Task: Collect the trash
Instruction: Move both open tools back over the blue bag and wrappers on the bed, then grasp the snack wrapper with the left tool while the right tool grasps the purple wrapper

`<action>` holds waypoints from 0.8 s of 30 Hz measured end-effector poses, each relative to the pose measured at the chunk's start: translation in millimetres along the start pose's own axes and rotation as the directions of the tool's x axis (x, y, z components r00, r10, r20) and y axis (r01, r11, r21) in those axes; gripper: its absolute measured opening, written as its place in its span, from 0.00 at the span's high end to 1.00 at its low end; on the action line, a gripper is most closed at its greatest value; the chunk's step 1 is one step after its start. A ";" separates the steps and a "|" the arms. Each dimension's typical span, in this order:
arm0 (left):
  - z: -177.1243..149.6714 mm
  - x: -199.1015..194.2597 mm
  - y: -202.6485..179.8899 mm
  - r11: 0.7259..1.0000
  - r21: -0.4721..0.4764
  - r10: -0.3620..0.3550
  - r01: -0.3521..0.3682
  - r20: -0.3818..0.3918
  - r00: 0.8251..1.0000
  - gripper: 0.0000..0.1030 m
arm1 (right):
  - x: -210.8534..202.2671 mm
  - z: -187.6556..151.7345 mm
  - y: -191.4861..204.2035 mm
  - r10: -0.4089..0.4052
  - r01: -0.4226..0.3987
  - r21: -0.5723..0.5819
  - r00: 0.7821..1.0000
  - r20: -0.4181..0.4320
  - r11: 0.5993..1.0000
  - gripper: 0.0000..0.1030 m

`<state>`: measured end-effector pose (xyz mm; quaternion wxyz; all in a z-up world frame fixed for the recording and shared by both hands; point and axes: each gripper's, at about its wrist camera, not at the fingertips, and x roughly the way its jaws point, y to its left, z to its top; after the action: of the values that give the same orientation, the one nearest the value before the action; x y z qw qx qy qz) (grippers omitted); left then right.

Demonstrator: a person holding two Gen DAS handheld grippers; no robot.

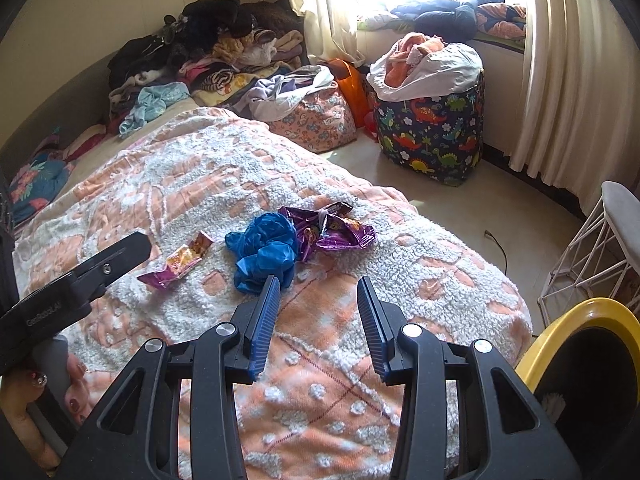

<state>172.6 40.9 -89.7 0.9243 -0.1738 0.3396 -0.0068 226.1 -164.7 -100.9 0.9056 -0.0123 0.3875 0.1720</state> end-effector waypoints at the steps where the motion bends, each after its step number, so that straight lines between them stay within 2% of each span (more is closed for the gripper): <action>1: -0.2 1.5 1.3 1.000 -0.003 0.003 -0.003 -0.003 1.000 0.15 | 3.2 1.0 -0.1 -0.004 0.004 -0.002 1.000 -0.003 1.000 0.62; 9: -6.7 16.7 7.2 1.000 -0.019 0.009 -0.010 -0.041 0.999 0.17 | 30.3 13.2 -0.2 -0.060 0.059 -0.035 0.998 -0.029 0.998 0.62; 11: -8.8 20.5 6.7 1.000 -0.017 0.005 -0.006 -0.055 0.998 0.27 | 35.7 16.8 -0.7 -0.063 0.062 -0.036 0.997 -0.032 0.997 0.62; 18: -13.2 26.2 9.0 0.999 -0.033 -0.020 0.017 -0.072 0.997 0.46 | 54.0 25.8 6.5 -0.093 0.088 -0.085 0.995 -0.047 0.992 0.63; 19: -13.6 26.6 8.9 0.999 -0.032 -0.021 0.019 -0.073 0.997 0.52 | 57.2 26.5 7.6 -0.104 0.099 -0.094 0.993 -0.052 0.991 0.63; 20: -13.8 27.8 8.8 0.999 -0.033 -0.023 0.021 -0.077 0.997 0.57 | 60.1 27.0 8.1 -0.108 0.102 -0.098 0.993 -0.057 0.990 0.65; 22: -14.6 29.1 8.6 0.999 -0.032 -0.029 0.026 -0.084 0.996 0.63 | 65.2 27.2 9.0 -0.114 0.107 -0.105 0.991 -0.069 0.989 0.78; 24: -15.1 30.0 8.8 0.999 -0.032 -0.033 0.030 -0.088 0.996 0.69 | 68.1 25.5 8.0 -0.123 0.115 -0.100 0.989 -0.078 0.988 0.83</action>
<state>185.3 40.5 -122.0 0.9054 -0.1927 0.3776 -0.0240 284.9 -132.6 -130.2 0.8955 -0.0855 0.4154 0.1353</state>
